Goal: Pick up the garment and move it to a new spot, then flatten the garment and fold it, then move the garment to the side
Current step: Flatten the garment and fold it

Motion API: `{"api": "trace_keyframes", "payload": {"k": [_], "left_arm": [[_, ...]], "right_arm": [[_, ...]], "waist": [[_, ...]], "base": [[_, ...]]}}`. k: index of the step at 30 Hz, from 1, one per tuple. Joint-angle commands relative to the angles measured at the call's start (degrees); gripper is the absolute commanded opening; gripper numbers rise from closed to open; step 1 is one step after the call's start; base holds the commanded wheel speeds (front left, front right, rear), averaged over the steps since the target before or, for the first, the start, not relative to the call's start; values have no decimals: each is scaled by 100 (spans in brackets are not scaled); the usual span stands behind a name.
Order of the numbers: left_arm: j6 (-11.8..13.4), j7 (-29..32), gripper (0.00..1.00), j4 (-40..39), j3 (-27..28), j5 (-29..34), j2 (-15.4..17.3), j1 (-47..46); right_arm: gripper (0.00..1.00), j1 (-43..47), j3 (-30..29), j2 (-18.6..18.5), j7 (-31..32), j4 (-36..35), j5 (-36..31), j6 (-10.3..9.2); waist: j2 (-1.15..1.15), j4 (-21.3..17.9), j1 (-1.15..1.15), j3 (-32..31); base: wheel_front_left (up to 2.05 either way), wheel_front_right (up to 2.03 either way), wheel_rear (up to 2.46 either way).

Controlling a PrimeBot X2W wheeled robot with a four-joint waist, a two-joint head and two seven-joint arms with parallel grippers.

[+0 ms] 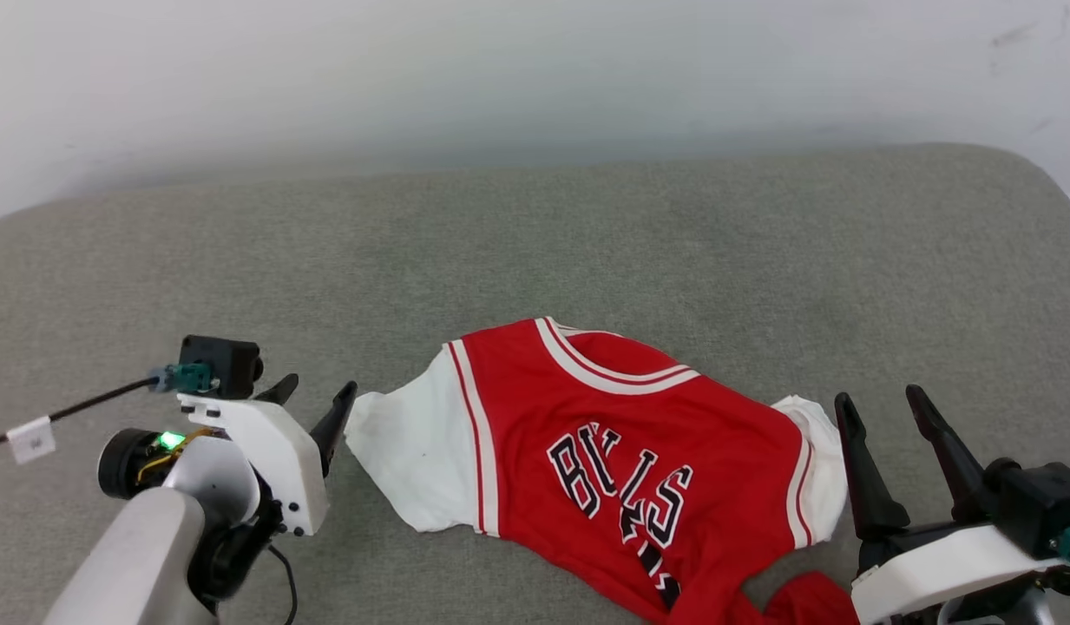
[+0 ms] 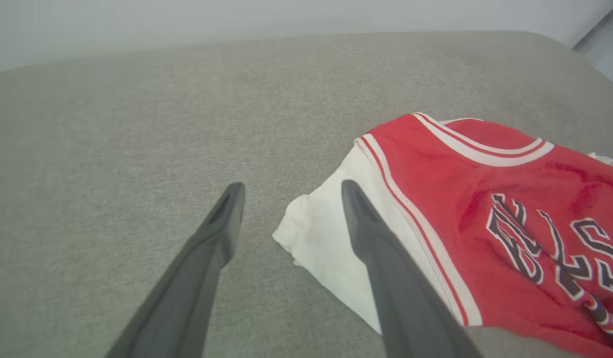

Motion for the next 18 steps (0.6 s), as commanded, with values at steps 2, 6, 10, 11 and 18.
{"api": "trace_keyframes", "payload": {"k": [2, 6, 10, 11, 18], "left_arm": [[-161, 496, 100, 173, -88, -149, 134, -226], [-330, 1350, 100, 433, -237, -402, 290, -476], [-358, 2001, 100, 739, -398, -491, 429, -576], [-358, 2158, 100, 847, -442, -512, 443, -568], [-455, 2888, 100, 1420, -978, -704, 121, -197]], "right_arm": [[100, -122, 33, 9, -40, -24, 70, -3], [100, -214, 75, 9, -92, 37, 109, -2], [100, -286, 120, 10, -192, 129, 191, -2], [100, -298, 130, 10, -217, 156, 209, -2], [100, -350, 138, 10, -332, 337, 349, -2]], "waist": [[0, -278, 0, 298], [0, -453, 0, 554], [0, -573, 0, 759], [0, -594, 0, 799], [0, -661, 0, 951]], "base": [[0, 0, 0], [0, 0, 0], [0, 0, 0], [0, 0, 0], [0, 0, 0]]}}
